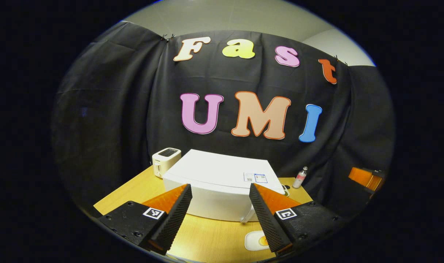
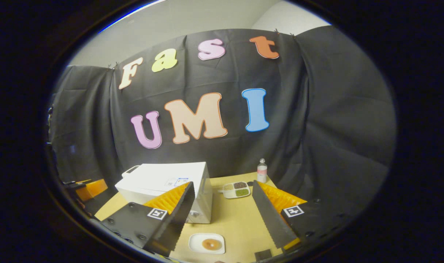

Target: Open the microwave oven with the left hand, put the food in, and close the microwave oven.

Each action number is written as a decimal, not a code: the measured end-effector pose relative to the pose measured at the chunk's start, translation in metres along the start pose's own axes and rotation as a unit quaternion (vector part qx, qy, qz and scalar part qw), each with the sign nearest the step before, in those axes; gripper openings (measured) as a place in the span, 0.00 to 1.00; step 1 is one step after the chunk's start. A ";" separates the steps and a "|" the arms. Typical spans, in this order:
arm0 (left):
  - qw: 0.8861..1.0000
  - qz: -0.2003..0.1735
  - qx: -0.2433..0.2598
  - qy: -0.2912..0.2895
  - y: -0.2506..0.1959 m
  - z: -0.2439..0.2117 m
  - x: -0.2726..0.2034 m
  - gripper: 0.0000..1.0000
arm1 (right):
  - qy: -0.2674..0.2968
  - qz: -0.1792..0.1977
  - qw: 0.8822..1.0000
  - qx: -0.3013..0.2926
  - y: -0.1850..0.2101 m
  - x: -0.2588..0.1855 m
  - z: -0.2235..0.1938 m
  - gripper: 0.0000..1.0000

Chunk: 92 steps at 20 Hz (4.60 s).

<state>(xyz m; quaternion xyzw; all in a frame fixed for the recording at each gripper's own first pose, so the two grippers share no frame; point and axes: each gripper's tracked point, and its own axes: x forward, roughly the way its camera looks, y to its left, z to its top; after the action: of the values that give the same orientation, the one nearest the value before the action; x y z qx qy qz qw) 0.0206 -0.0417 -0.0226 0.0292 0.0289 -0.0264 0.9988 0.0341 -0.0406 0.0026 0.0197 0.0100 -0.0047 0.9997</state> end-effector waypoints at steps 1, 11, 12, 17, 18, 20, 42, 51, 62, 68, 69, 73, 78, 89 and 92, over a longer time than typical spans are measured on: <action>1.000 -0.006 0.001 0.009 -0.003 -0.007 0.002 0.95 | -0.002 0.000 1.000 0.002 -0.001 0.001 0.002 0.92; 0.992 -0.069 -0.042 0.092 -0.034 -0.104 0.040 0.95 | -0.013 -0.005 1.000 -0.010 -0.006 0.000 0.004 0.92; 0.992 -0.076 -0.038 0.093 -0.038 -0.111 0.046 0.95 | -0.016 -0.006 1.000 -0.013 -0.005 -0.001 0.005 0.92; 0.987 -0.119 -0.017 0.106 -0.060 -0.144 0.070 0.94 | -0.025 -0.012 0.999 -0.015 -0.005 -0.004 0.009 0.92; 0.985 -0.126 -0.016 0.114 -0.065 -0.152 0.075 0.94 | -0.027 -0.013 0.999 -0.015 -0.006 -0.004 0.010 0.92; 0.982 -0.136 -0.015 0.134 -0.072 -0.169 0.086 0.95 | -0.029 -0.021 0.999 -0.018 -0.009 -0.005 0.011 0.99; 0.967 -0.139 0.078 0.200 -0.093 -0.236 0.165 0.22 | -0.010 -0.063 0.998 -0.023 -0.028 0.000 0.003 0.92; 0.972 -0.121 0.059 0.193 -0.091 -0.235 0.163 0.06 | 0.001 -0.043 0.999 -0.018 -0.022 -0.006 -0.006 0.92; 0.972 -0.103 0.032 0.210 -0.088 -0.239 0.147 0.01 | 0.014 -0.049 0.999 0.000 -0.036 -0.023 -0.018 0.92; 0.969 -0.112 0.038 0.215 -0.068 -0.247 0.091 0.04 | 0.018 -0.033 0.999 0.013 -0.036 -0.017 -0.025 0.92; 0.969 -0.109 0.043 0.217 -0.066 -0.247 0.087 0.06 | 0.020 -0.028 0.999 0.012 -0.036 -0.016 -0.028 0.92; 0.972 -0.081 0.043 0.218 -0.059 -0.248 0.076 0.12 | 0.030 -0.005 0.999 0.008 -0.028 -0.016 -0.036 0.99; 0.978 -0.042 -0.024 0.202 -0.037 -0.237 0.068 0.32 | 0.039 0.015 0.999 0.001 -0.026 -0.019 -0.044 0.92; 0.979 0.023 -0.035 0.201 0.011 -0.235 0.018 1.00 | 0.084 0.074 0.994 -0.016 -0.013 0.003 -0.081 0.92; 0.977 0.051 -0.041 0.202 0.031 -0.234 -0.004 1.00 | 0.112 0.095 0.989 -0.009 -0.002 0.010 -0.106 0.92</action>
<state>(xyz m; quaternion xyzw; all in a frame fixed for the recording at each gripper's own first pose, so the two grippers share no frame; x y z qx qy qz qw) 0.0056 0.0033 -0.2538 -0.0059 0.2293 0.0326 0.9728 0.0418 -0.0385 -0.1038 0.0117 0.1200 0.0925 0.9884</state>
